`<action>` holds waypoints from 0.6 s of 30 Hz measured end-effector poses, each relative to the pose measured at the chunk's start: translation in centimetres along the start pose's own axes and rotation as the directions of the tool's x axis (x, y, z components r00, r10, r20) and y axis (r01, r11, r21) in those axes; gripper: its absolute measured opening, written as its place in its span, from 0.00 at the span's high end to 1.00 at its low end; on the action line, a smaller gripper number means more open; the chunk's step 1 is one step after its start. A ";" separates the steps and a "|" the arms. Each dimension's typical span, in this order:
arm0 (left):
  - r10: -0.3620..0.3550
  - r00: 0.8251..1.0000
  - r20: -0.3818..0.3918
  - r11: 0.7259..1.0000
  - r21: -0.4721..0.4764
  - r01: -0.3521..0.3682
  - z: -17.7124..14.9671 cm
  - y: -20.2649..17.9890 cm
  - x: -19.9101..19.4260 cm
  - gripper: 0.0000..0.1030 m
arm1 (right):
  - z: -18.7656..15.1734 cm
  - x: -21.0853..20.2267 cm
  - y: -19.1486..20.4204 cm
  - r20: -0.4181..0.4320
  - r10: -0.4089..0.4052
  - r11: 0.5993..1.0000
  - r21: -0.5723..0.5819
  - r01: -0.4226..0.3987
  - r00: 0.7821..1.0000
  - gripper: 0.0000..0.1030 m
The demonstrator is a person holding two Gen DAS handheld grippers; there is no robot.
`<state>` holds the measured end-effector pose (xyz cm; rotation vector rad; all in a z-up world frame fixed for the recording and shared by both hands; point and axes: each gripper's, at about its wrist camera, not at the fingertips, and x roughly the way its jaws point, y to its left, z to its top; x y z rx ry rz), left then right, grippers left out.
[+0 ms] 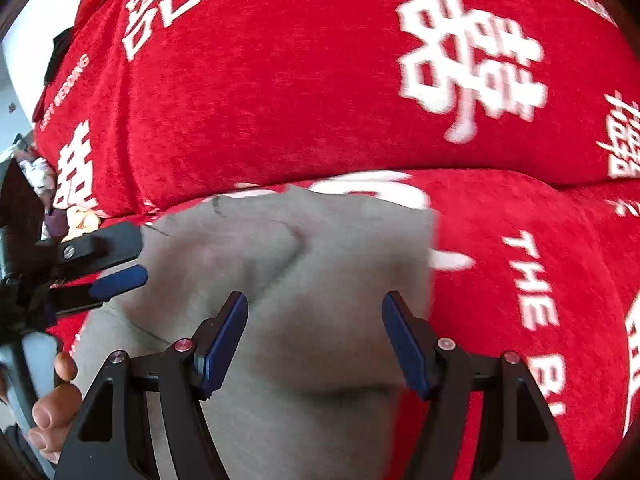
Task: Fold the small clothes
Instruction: 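Lay the sleeve on the sweater body and open the left gripper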
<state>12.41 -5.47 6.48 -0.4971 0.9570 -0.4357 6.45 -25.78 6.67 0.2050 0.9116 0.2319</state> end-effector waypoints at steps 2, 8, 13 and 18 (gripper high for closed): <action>0.075 0.997 0.011 0.997 -0.028 -0.075 0.4 2.2 -0.8 0.01 | 0.7 1.6 2.2 -0.027 0.013 0.999 -0.028 -0.014 1.000 0.29; 0.272 0.962 -0.023 0.961 -0.046 -0.273 0.3 6.7 -0.5 0.01 | 0.7 7.3 5.5 -0.104 -0.253 0.958 -0.164 0.235 0.962 0.29; 0.302 0.953 -0.014 0.953 0.016 -0.302 -0.4 7.8 -1.3 0.01 | -0.5 4.6 -0.9 -0.097 -0.327 0.943 0.036 0.332 0.940 0.29; 0.349 0.936 0.042 0.927 0.133 -0.351 0.1 5.3 -0.9 0.02 | -0.7 0.5 -2.4 -0.021 -0.359 0.924 0.135 0.358 0.933 0.28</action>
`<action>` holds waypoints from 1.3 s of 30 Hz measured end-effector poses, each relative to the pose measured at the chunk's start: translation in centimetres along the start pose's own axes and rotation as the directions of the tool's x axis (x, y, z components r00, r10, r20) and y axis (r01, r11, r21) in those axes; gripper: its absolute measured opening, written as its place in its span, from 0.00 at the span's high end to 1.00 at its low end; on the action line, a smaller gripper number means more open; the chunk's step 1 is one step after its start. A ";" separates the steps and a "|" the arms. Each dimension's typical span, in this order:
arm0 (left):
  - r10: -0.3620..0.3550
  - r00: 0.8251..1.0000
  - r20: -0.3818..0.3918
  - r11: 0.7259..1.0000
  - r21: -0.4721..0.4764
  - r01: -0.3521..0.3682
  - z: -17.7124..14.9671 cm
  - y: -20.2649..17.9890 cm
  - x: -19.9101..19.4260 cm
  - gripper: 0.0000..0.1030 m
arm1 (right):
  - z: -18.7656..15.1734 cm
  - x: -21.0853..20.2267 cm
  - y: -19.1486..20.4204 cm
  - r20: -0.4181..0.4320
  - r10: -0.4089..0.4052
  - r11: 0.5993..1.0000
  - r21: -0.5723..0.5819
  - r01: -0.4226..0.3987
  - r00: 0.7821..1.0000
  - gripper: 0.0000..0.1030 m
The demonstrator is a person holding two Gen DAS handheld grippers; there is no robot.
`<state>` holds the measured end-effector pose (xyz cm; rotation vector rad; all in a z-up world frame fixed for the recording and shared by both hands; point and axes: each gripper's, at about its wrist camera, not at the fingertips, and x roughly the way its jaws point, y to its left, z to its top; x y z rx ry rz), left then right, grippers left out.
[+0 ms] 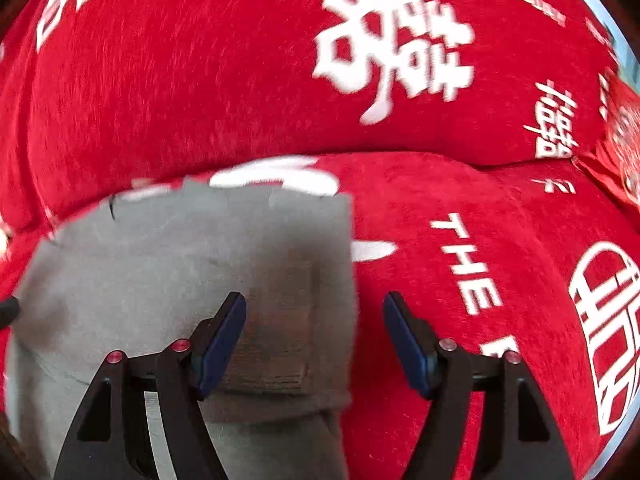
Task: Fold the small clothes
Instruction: 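Lay the sleeve on the sweater body and open the left gripper, then press the folded sweater flat with both grippers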
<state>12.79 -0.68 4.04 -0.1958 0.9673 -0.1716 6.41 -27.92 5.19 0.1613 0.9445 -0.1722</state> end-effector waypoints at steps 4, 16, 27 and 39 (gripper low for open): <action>0.101 0.994 -0.027 0.993 0.068 -0.099 0.3 -0.9 1.7 0.01 | 0.3 -0.3 4.5 -0.006 0.117 0.988 -0.100 -0.117 0.993 0.27; 0.182 0.983 -0.007 0.971 0.157 -0.179 -1.5 0.7 0.6 0.01 | -1.6 0.4 8.5 -0.081 0.091 0.973 -0.203 -0.105 0.993 0.27; 0.200 0.980 -0.013 0.951 0.245 -0.191 -10.4 -0.2 -2.8 0.01 | -11.4 -4.5 10.2 -0.079 0.180 0.894 -0.403 -0.197 0.980 0.25; 0.167 0.986 0.011 0.966 0.200 -0.165 -16.4 0.7 -6.9 0.01 | -18.2 -10.0 6.2 -0.019 0.222 0.875 -0.438 -0.208 0.975 0.23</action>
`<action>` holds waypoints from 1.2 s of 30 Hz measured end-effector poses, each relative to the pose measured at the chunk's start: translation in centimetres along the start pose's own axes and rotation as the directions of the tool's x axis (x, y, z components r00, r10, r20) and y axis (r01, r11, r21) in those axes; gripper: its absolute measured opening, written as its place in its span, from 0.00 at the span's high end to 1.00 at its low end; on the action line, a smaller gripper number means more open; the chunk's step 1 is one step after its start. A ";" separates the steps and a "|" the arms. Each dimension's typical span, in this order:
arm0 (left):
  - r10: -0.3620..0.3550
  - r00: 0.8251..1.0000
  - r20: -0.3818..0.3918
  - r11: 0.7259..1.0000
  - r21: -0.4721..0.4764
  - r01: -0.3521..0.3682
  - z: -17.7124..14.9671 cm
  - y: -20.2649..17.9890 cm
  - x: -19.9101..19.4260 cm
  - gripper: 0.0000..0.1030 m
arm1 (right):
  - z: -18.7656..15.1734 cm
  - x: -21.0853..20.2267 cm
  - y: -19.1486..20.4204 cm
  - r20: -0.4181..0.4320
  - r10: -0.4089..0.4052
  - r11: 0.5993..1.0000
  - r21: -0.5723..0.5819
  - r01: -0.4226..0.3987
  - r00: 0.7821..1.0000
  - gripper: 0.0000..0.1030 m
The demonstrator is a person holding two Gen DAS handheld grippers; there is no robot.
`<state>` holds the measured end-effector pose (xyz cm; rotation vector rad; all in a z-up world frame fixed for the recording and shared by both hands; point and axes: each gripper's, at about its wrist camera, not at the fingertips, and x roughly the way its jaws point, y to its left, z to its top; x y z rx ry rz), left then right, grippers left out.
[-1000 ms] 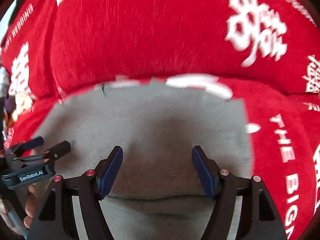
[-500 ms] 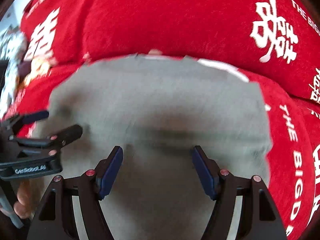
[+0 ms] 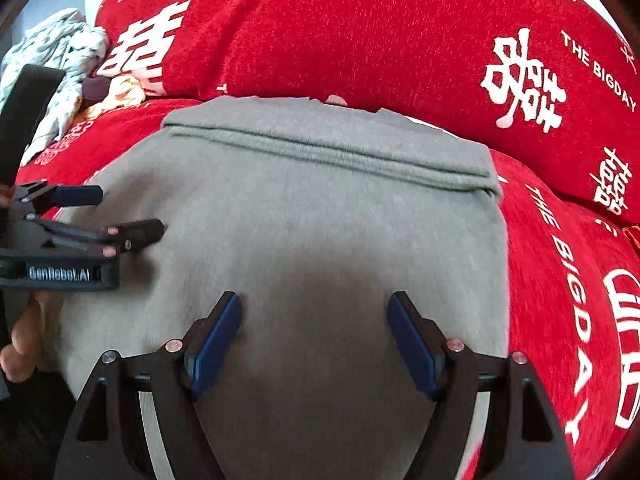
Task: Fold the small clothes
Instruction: 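Press the folded sweater flat with both grippers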
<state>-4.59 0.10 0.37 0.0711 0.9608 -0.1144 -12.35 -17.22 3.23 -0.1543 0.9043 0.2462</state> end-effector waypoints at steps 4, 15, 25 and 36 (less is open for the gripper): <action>-0.036 0.999 0.001 0.999 -0.011 0.036 -2.3 0.9 -1.5 0.01 | -2.2 -1.5 0.1 0.010 -0.005 1.000 -0.026 0.006 1.000 0.23; -0.002 1.000 -0.025 0.989 -0.145 -0.002 -10.2 8.2 -6.1 0.01 | -9.1 -6.3 -3.5 -0.065 0.003 0.997 0.079 0.002 0.998 0.22; -0.157 0.981 -0.116 0.966 -0.223 0.128 -12.6 9.5 -3.7 0.01 | -11.9 -4.9 -1.7 -0.151 0.190 0.977 0.123 -0.172 0.970 0.24; -0.187 0.979 -0.083 0.973 -0.152 0.173 -12.7 7.4 -5.6 0.82 | -12.8 -4.6 -3.4 -0.148 0.247 0.949 0.239 -0.207 0.958 0.90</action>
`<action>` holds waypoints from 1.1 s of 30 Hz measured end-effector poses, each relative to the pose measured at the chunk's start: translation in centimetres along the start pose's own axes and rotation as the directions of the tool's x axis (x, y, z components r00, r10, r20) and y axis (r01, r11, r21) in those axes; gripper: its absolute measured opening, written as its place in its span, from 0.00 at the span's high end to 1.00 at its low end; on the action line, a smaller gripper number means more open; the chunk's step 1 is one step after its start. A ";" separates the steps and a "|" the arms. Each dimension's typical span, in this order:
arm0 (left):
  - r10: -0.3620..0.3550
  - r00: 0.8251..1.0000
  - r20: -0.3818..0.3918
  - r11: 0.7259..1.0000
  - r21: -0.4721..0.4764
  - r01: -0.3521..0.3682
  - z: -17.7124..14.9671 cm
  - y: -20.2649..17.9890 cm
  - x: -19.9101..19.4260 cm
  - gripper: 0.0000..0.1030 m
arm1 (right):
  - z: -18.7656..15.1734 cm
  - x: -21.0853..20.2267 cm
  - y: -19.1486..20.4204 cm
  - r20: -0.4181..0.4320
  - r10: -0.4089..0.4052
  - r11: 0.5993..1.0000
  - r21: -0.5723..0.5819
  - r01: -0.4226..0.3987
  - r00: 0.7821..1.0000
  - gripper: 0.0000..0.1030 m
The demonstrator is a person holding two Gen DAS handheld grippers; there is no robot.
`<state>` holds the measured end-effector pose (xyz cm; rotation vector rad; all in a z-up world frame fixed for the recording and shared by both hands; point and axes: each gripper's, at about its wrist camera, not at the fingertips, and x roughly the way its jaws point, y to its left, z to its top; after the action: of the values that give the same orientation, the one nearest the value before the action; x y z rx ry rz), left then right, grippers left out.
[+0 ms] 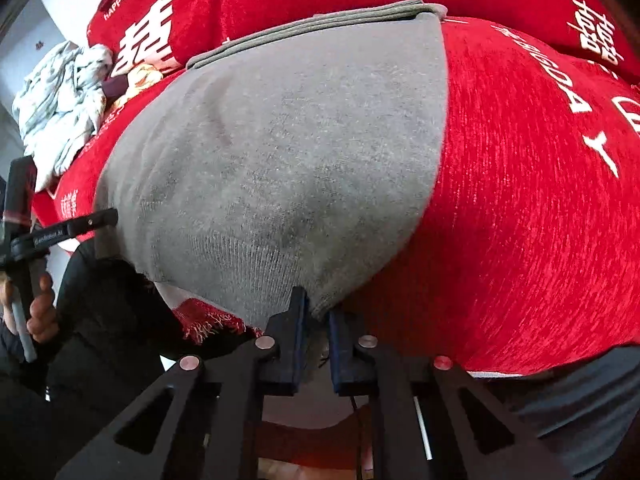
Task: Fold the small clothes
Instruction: 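Press the folded sweater flat with both grippers, then grasp the sweater hem with the left gripper while the right gripper grasps it too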
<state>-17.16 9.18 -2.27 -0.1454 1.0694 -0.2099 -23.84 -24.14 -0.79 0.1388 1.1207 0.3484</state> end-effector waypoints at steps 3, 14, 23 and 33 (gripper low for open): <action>-0.002 1.000 0.003 1.000 0.010 0.002 -0.1 -0.2 -0.1 0.86 | 0.2 0.1 0.3 -0.005 0.030 1.000 -0.009 -0.030 1.000 0.86; -0.072 0.997 0.004 0.996 -0.055 0.072 -0.4 1.0 -0.3 0.89 | 0.0 0.6 -0.3 -0.024 0.147 0.988 0.045 -0.146 0.989 0.92; -0.166 0.961 0.223 0.983 -0.036 0.178 3.9 -0.2 -7.0 0.89 | 5.0 -7.4 -1.8 0.254 0.262 0.959 0.043 -0.282 0.931 0.92; -0.173 0.964 0.203 0.973 -0.114 0.199 13.3 -0.2 -2.8 0.89 | 13.5 -5.1 -3.7 0.329 0.161 0.966 0.143 -0.217 0.931 0.92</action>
<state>-6.80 9.84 6.50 -0.3807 0.8764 -0.2883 -12.92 -28.53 8.37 0.4481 0.8204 0.3834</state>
